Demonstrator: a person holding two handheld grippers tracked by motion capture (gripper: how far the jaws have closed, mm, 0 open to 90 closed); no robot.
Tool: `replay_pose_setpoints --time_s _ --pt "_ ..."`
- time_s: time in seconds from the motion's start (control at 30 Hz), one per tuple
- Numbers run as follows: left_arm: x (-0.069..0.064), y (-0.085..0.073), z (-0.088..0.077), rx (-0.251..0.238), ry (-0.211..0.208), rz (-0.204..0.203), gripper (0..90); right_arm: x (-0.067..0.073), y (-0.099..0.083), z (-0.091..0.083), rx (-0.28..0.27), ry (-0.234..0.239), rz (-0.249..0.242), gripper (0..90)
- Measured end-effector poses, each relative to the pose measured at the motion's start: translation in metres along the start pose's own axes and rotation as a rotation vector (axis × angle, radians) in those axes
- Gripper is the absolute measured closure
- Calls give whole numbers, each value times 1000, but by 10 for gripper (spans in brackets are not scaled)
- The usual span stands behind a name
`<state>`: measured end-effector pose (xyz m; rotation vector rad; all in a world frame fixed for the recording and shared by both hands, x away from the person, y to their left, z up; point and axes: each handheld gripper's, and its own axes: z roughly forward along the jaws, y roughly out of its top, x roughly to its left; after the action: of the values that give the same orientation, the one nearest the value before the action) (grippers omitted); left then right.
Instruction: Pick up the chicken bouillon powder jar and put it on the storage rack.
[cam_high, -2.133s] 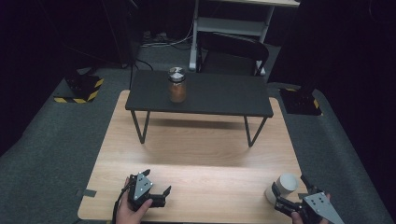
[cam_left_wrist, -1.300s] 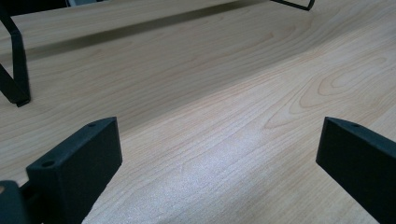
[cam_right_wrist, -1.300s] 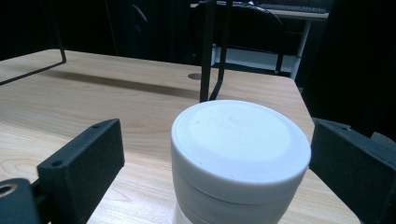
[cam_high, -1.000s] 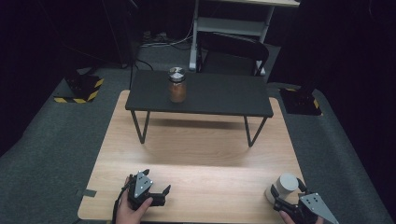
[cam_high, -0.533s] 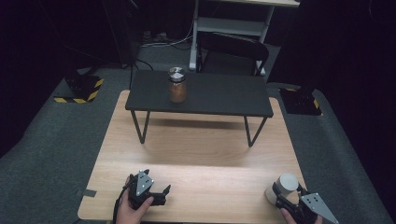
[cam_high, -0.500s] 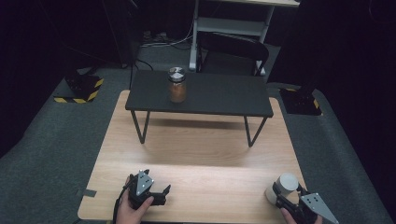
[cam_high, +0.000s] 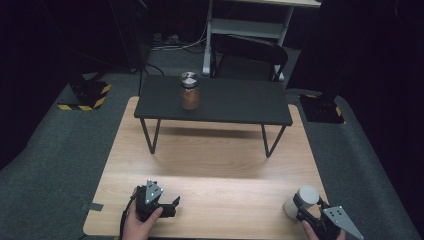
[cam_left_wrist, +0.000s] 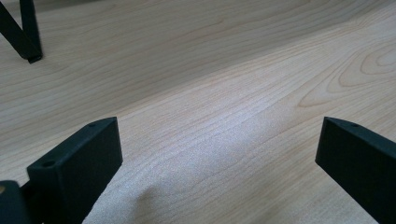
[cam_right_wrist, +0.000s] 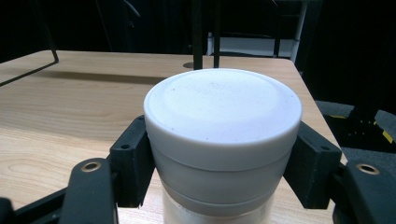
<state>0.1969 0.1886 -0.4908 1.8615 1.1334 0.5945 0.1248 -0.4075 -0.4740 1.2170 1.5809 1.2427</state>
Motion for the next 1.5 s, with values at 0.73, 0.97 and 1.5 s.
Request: replay_pose_setpoints --time_s 0.73,0.97,1.5 --pt "6 -3 -3 -11 -14 -28 9 36 35 31 3 139 -22 340" --pt "5 -2 -2 -5 -16 -12 9 47 47 41 -6 172 -30 340" --pt "7 -4 -3 -15 -25 -25 9 71 89 71 -30 223 -40 340"
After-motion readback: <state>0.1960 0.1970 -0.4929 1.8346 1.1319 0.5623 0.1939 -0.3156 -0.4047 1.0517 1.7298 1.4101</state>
